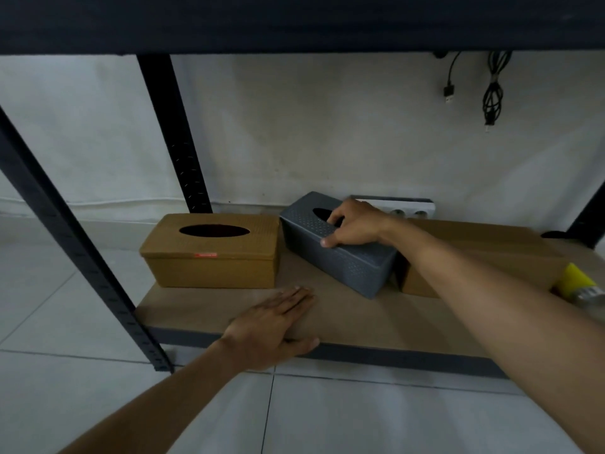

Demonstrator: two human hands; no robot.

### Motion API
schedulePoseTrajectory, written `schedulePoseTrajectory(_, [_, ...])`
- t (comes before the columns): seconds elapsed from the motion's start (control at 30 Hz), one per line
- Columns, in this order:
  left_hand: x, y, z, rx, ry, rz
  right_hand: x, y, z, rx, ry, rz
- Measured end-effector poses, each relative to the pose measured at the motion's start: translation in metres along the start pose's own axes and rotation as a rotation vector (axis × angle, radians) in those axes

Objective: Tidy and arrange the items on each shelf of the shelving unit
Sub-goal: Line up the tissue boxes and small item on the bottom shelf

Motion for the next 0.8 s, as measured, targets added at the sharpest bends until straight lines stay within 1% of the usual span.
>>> schedulePoseTrajectory(0.17, [-0.001, 0.0, -0.001, 0.01, 0.012, -0.005, -0.002, -0.004, 0.001, -0.044, 0.089, 0.069])
schedulePoseTrajectory(0.23, [-0.001, 0.0, -0.001, 0.013, 0.014, -0.005, -0.002, -0.006, 0.0, -0.112, 0.114, 0.191])
schedulePoseTrajectory(0.3, [-0.002, 0.001, -0.002, 0.028, 0.025, -0.004, -0.004, -0.009, -0.003, -0.184, 0.074, 0.34])
schedulePoseTrajectory(0.33, [-0.002, 0.001, -0.003, 0.036, 0.035, -0.004, -0.003, -0.011, -0.004, -0.199, 0.036, 0.375])
schedulePoseTrajectory(0.43, [-0.003, 0.0, -0.004, 0.052, 0.074, 0.005, 0.01, -0.013, -0.002, -0.15, -0.016, 0.401])
schedulePoseTrajectory(0.47, [-0.003, 0.001, -0.004, 0.055, 0.088, 0.008, 0.018, -0.012, -0.002, -0.109, -0.017, 0.352])
schedulePoseTrajectory(0.5, [-0.003, 0.001, -0.004, 0.057, 0.099, 0.008, 0.028, -0.01, -0.003, -0.065, -0.015, 0.24])
schedulePoseTrajectory(0.57, [-0.002, 0.002, -0.005, 0.059, 0.119, 0.01, 0.04, -0.005, -0.007, 0.004, -0.053, -0.123])
schedulePoseTrajectory(0.6, [0.0, 0.004, -0.005, 0.059, 0.133, 0.011, 0.041, -0.002, -0.007, 0.004, -0.107, -0.293])
schedulePoseTrajectory(0.67, [0.003, 0.007, -0.006, 0.07, 0.152, 0.021, 0.034, 0.006, -0.008, -0.051, -0.216, -0.583])
schedulePoseTrajectory(0.7, [0.003, 0.007, -0.006, 0.08, 0.16, 0.035, 0.029, 0.01, -0.007, -0.063, -0.224, -0.7])
schedulePoseTrajectory(0.73, [0.003, 0.008, -0.006, 0.094, 0.175, 0.05, 0.025, 0.014, -0.005, -0.053, -0.203, -0.78])
schedulePoseTrajectory(0.8, [-0.002, 0.01, -0.009, 0.133, 0.21, 0.073, 0.026, 0.022, -0.002, -0.027, -0.167, -0.8])
Point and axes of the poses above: each hand's wrist, its own z-axis towards the middle knuckle, its own x-axis out of the back of the hand, y = z × x, the point moved 2 cm from there along z, towards the middle knuckle, and after that the axes turned 14 degrees about -x, right-handed, at the moved point
